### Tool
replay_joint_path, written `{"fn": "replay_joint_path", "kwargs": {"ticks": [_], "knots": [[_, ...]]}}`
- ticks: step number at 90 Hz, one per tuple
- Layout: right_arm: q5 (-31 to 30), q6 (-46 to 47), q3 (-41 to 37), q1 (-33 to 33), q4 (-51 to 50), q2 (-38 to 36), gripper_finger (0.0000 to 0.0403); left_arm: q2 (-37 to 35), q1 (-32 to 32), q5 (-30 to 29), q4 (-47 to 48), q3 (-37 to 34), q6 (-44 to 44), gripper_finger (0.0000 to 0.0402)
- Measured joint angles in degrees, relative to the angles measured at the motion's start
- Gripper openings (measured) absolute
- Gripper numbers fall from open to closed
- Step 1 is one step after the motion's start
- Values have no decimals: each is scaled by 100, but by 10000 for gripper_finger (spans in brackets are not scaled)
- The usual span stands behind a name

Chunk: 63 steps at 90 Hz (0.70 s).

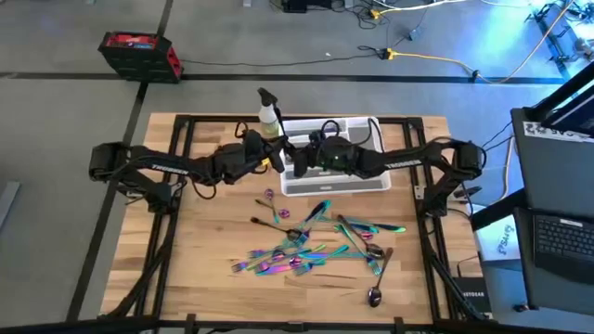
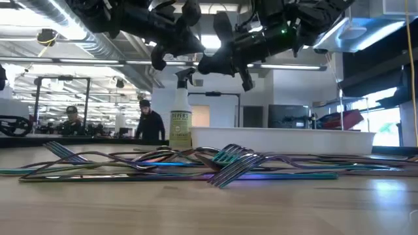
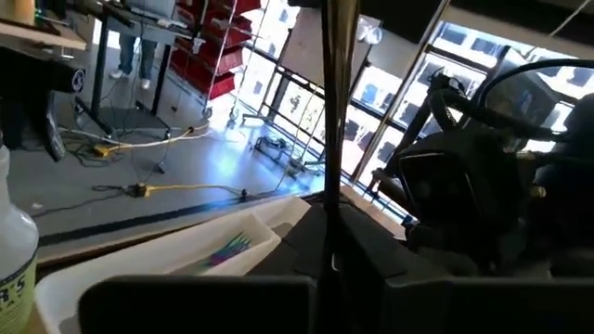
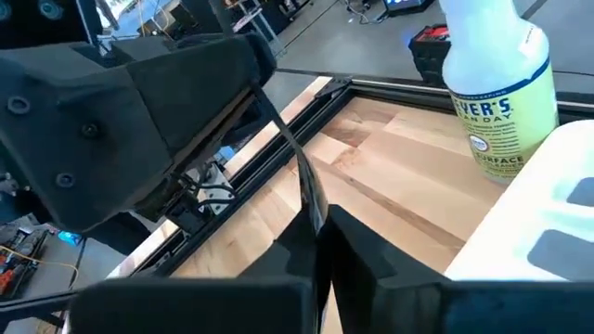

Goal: Sort silverware
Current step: Put the black spoon on the white silverware tray

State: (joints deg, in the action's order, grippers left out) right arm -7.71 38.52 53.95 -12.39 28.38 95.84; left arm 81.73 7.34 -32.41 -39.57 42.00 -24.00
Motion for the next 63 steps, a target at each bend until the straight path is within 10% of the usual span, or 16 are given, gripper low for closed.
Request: {"fn": "replay_joint_path", "kwargs": {"ticks": [32, 63], "knots": [[-54, -59, -205, -150, -300, -426, 0, 0, 152, 368, -29, -19, 59, 12], [-257, -3, -205, -238, -272, -451, 0, 0, 311, 815, 18, -43, 14, 162]]}}
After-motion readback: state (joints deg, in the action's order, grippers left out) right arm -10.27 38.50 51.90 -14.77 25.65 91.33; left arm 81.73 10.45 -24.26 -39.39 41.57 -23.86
